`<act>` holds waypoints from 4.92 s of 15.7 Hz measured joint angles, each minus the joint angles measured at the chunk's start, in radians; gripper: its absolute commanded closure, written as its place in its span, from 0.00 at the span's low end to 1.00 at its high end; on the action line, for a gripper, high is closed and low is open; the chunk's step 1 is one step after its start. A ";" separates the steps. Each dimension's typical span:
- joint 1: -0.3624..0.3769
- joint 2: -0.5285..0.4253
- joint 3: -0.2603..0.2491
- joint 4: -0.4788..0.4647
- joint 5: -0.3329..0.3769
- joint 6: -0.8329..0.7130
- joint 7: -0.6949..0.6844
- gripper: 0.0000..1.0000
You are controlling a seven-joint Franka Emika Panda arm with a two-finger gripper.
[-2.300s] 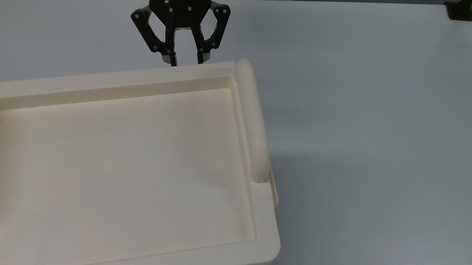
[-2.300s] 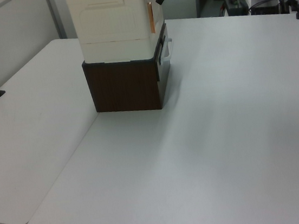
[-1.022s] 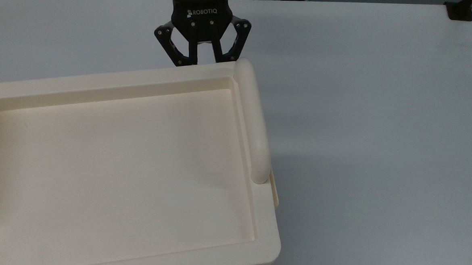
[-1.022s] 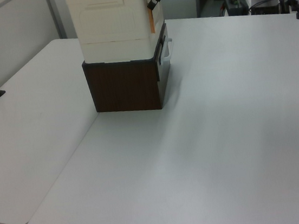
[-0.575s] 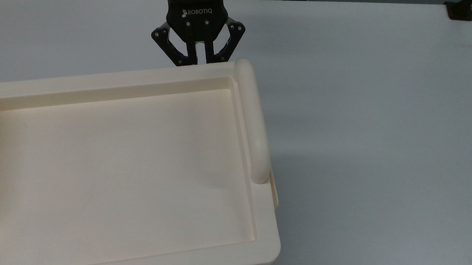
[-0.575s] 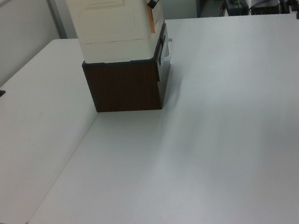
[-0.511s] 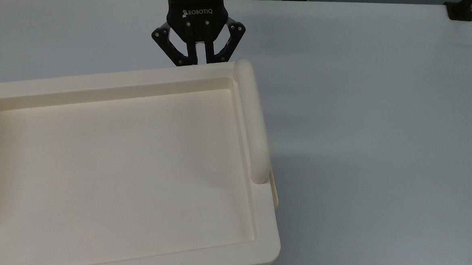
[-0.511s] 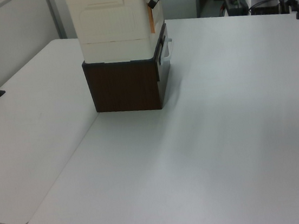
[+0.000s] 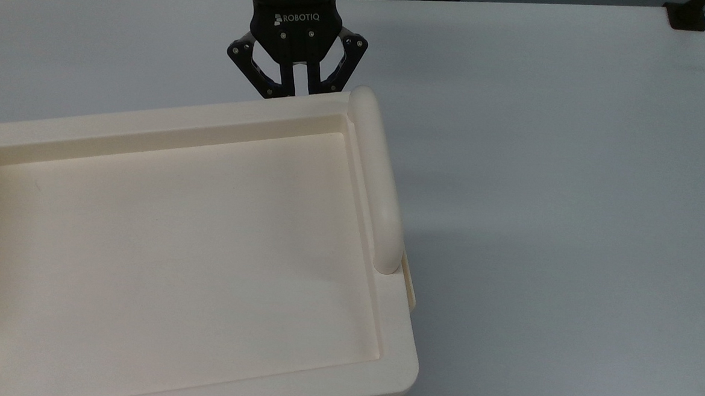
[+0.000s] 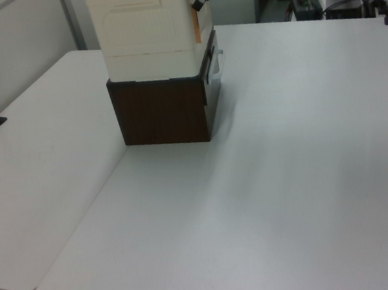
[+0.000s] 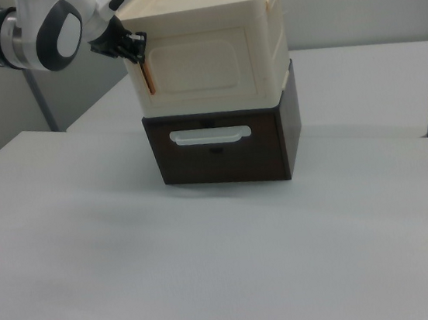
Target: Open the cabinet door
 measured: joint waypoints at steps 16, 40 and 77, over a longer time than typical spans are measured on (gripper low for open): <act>-0.016 -0.005 0.006 0.035 -0.003 -0.121 -0.065 1.00; -0.218 -0.133 0.001 0.002 -0.004 -0.549 -0.231 0.00; -0.079 -0.243 -0.037 0.015 -0.035 -0.863 0.186 0.00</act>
